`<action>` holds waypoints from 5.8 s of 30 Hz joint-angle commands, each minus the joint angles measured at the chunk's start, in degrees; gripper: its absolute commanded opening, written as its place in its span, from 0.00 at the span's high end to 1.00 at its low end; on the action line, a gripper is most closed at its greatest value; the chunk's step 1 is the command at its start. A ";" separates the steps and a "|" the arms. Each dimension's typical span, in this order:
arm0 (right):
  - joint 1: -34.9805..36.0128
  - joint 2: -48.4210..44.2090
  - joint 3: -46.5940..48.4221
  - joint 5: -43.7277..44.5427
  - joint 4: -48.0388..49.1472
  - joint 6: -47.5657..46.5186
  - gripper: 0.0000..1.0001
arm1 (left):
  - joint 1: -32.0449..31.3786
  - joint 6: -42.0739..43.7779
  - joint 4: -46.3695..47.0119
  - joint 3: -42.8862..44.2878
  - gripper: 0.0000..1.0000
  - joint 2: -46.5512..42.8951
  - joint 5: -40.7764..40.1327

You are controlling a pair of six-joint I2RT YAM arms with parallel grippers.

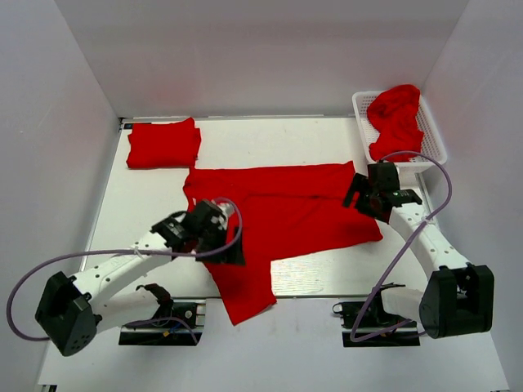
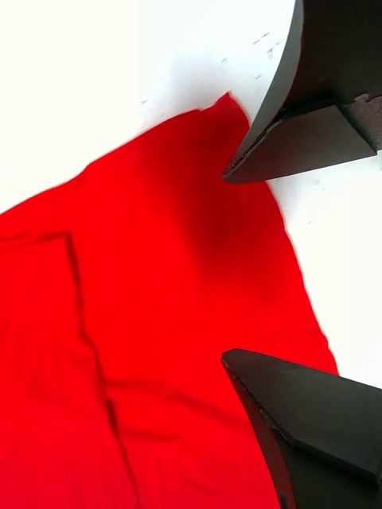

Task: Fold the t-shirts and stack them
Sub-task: Grap the side of the flattened tshirt closest away from the robot with both arms, then fold the other side of the tshirt into a rectangle

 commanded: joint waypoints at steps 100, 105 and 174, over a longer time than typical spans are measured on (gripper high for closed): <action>-6.88 7.14 -14.63 4.35 8.49 9.05 1.00 | -39.79 -36.02 -13.27 13.15 1.00 13.23 -40.34; -6.79 7.06 -12.97 5.31 8.32 8.09 1.00 | -35.66 -34.96 -15.72 16.66 1.00 13.85 -45.79; -6.27 35.79 30.19 -1.01 6.47 -11.78 1.00 | 13.03 6.61 16.44 33.97 1.00 40.38 -48.43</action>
